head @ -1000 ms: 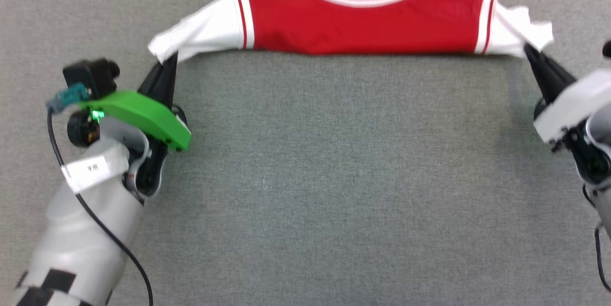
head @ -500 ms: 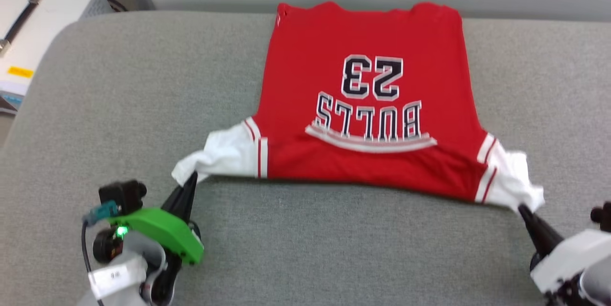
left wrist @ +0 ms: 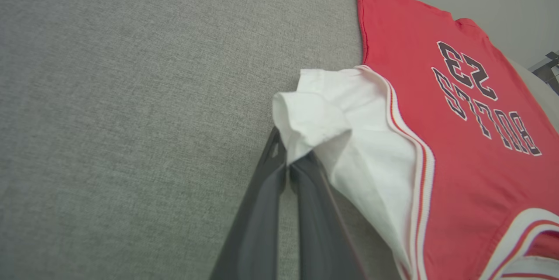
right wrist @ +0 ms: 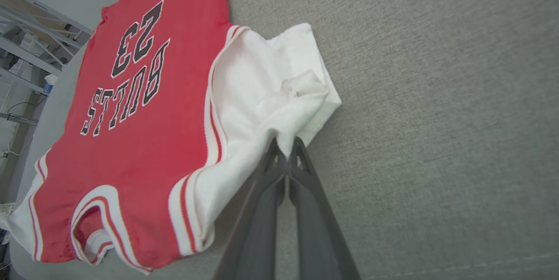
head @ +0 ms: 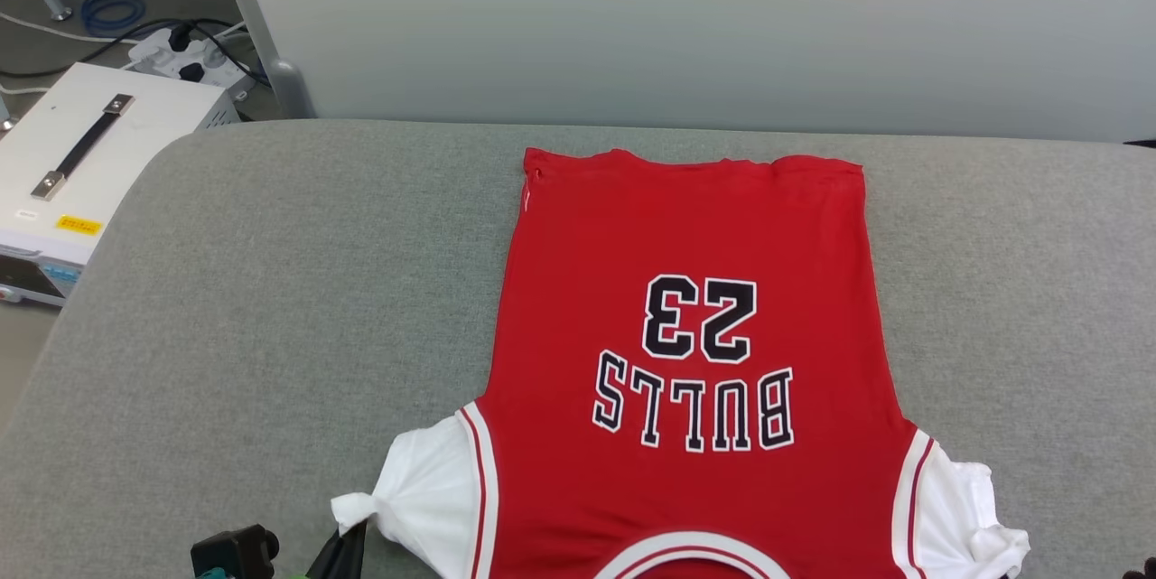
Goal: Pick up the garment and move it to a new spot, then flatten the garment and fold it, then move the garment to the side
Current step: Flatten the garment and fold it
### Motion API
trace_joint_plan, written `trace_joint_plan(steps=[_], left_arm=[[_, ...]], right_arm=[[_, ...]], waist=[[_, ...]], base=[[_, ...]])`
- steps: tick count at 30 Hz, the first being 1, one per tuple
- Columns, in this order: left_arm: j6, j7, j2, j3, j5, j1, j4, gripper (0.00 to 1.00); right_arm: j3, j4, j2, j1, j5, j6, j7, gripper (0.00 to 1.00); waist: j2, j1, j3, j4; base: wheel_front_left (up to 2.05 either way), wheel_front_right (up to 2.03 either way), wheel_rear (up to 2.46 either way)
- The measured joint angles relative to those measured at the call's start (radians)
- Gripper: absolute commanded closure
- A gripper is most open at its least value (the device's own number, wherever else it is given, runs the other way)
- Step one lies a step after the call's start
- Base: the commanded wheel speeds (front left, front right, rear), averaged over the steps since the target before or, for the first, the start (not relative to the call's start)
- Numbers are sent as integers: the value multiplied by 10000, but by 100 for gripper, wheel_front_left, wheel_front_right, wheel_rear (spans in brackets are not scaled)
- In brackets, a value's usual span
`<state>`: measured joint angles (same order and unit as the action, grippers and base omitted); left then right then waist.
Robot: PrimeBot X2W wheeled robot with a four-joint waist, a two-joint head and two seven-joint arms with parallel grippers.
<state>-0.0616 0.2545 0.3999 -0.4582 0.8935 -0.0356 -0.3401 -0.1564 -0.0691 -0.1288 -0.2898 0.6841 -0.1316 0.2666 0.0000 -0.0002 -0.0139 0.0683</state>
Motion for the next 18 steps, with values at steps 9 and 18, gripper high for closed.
trace_joint_plan(steps=[9,18], left_arm=[[-581,-499,109,-288,-242,-290,1049,100],[-934,-529,167,-460,-633,-66,1850,100]], right_arm=[[-36,92,142,-125,-307,2,180,0],[-297,422,-600,1141,-1569,6,-130,0]], waist=[[0,0,66,136],[0,0,-361,297]], base=[[0,0,0],[0,0,0]])
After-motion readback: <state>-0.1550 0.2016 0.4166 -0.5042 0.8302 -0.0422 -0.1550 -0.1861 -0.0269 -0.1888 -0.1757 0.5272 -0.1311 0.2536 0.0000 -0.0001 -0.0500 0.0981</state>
